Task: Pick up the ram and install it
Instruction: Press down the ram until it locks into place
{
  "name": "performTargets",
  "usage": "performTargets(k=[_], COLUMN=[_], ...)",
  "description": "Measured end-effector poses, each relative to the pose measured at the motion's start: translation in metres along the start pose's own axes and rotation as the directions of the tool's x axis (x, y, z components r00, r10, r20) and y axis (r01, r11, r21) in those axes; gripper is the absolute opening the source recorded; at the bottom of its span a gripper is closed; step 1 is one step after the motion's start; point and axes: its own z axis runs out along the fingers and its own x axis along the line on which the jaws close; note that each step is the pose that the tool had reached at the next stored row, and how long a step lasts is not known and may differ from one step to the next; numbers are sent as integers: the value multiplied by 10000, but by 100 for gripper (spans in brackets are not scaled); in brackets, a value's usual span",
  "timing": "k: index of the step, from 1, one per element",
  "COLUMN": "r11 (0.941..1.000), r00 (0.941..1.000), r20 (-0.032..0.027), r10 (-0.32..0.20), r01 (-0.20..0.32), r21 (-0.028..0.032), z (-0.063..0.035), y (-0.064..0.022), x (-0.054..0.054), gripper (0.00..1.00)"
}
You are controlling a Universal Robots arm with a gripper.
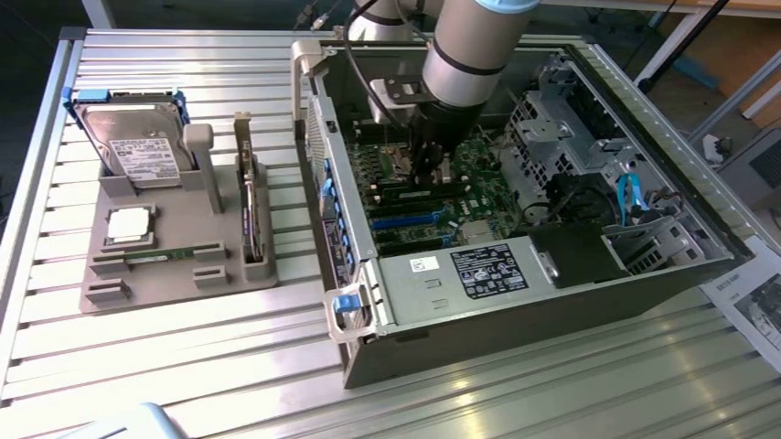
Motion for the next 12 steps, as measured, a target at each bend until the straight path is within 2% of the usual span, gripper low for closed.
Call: performTargets(k=[1,7,9,12], r11=[10000,10000,10000,10000], r00=[10000,10000,10000,10000], r20=[0,1,0,1], r10=[-2,-3,-3,-5], r01=[2,3,3,5], r21=[8,45,52,51], z=[0,0,0,0], y=[54,250,300,304], x=[1,3,4,4], gripper=[10,10,10,10])
